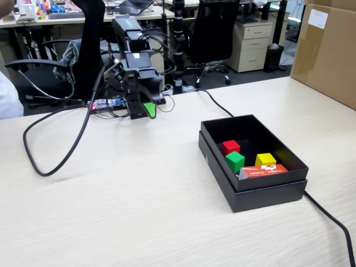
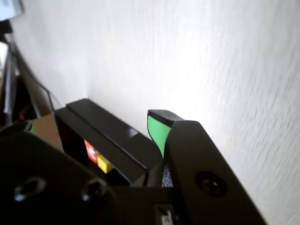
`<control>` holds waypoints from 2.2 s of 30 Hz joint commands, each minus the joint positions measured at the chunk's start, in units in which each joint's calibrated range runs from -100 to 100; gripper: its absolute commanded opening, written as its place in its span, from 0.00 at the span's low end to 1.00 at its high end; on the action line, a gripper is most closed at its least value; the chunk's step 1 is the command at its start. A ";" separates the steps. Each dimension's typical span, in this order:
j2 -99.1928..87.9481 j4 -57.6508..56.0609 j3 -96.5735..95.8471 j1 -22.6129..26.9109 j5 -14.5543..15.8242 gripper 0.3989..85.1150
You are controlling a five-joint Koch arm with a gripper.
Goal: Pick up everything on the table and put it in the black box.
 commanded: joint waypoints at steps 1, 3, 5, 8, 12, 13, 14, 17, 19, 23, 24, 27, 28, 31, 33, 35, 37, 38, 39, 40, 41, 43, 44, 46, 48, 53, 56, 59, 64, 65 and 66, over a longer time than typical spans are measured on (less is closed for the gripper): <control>-4.23 9.89 -5.48 -0.63 -0.05 0.57; -4.92 11.10 -8.57 -0.83 -0.10 0.59; -4.92 13.18 -11.74 -0.98 -0.15 0.60; -4.92 17.67 -16.45 -1.37 -0.15 0.60; -4.92 24.15 -23.89 -1.56 -0.54 0.61; -4.92 26.39 -25.97 -1.56 -0.63 0.61; -4.92 28.73 -28.15 -1.56 -1.07 0.61; -4.92 35.55 -34.77 -1.61 -2.15 0.61; -4.92 38.49 -38.58 -1.61 -2.54 0.61; -4.92 41.25 -42.84 -1.61 -2.59 0.61; -4.92 41.25 -43.29 -1.61 -2.54 0.61; -4.92 40.65 -43.65 -1.66 -2.44 0.59; -4.92 40.39 -43.83 -1.66 -2.44 0.59; -4.12 38.40 -43.74 -1.71 -2.49 0.59; -4.12 35.73 -43.83 -1.71 -2.49 0.59; -4.12 33.05 -43.92 -1.66 -2.49 0.59; -4.12 32.53 -43.92 -1.71 -2.39 0.57; -4.12 32.44 -43.92 -1.71 -2.39 0.55; -4.12 32.44 -43.83 -1.71 -2.39 0.55; -4.12 32.44 -43.83 -1.71 -2.44 0.55; -4.12 32.44 -43.83 -1.66 -2.54 0.56; -4.12 32.44 -43.83 -1.66 -2.49 0.57; -4.12 32.44 -43.83 -1.66 -2.49 0.57; -4.12 32.44 -43.83 -1.66 -2.49 0.57; -4.12 32.44 -43.83 -1.66 -2.49 0.57; -4.12 32.44 -43.83 -1.66 -2.49 0.57; -4.12 32.44 -43.83 -1.66 -2.49 0.57; -4.12 32.44 -43.83 -1.66 -2.49 0.57; -4.12 32.44 -43.83 -1.66 -2.49 0.57; -4.12 32.44 -43.83 -1.66 -2.49 0.57; -4.00 32.44 -43.83 -1.66 -2.49 0.57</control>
